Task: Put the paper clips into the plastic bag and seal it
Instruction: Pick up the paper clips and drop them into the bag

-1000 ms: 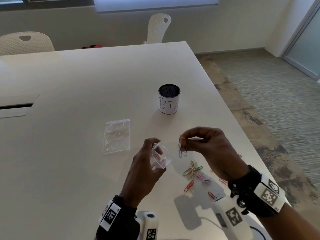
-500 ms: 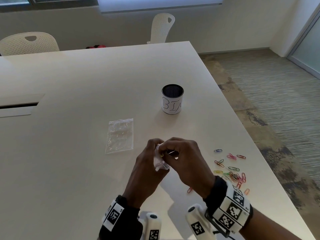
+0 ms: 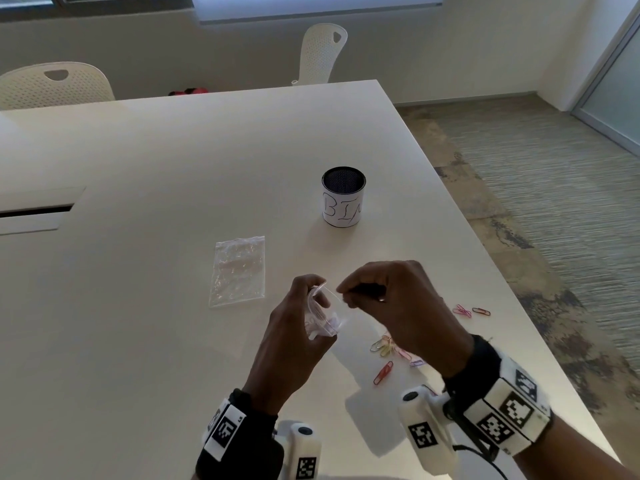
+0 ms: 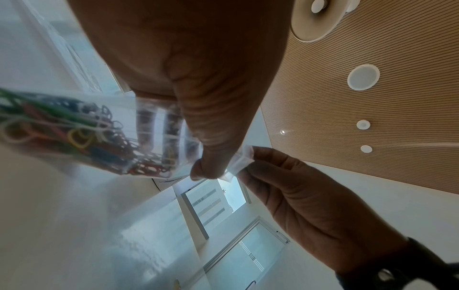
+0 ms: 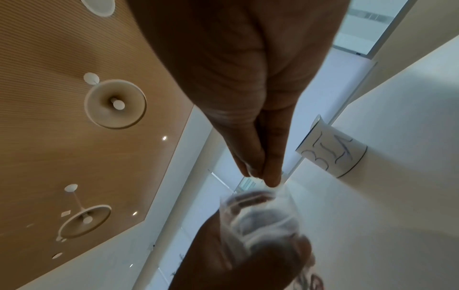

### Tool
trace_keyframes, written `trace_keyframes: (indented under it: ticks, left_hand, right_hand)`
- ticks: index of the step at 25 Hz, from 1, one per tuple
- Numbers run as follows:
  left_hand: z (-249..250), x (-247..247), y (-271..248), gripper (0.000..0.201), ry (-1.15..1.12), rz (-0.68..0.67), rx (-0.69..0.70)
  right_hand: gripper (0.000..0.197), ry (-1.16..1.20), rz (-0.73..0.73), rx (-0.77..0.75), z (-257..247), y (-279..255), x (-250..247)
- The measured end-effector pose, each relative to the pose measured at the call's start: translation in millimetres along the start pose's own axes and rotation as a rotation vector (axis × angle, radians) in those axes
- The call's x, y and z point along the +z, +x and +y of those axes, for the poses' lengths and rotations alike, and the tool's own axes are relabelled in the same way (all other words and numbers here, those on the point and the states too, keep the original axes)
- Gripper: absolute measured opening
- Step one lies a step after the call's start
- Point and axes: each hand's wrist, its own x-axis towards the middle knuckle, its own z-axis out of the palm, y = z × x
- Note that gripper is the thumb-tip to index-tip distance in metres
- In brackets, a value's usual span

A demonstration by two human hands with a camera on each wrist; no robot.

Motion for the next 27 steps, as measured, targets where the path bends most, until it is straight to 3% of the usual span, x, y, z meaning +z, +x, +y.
trace_keyframes:
  ticks: [3,8,13,16,22,27]
  left_hand:
    - [-2,0,0,0.064,0.008,0.011,0.000]
    - [-4,1,0,0.065,0.000,0.010,0.015]
    - [-2,3,-1,0.063,0.033,0.009,0.021]
    - [-1,5,-1,0.061,0.037,0.005,0.029]
    - [2,5,-1,0.060,0.031,0.010,0.023]
    - [1,5,-2,0.058,0.029,0.015,0.028]
  right_hand:
    - [0.014,-0.025,0.033,0.103,22,-10,-28]
    - [0.020,-0.318,-0.004,0.314,86,-48,-80]
    - [0.045,-0.518,-0.105,0.532,129,-87,-96]
    - [0.052,-0.527,-0.161,0.589,128,-91,-90]
    - [0.040,-0.389,-0.280,0.483,96,-101,-79]
    - [0.086,-0.483,-0.308,0.639,84,-114,-84]
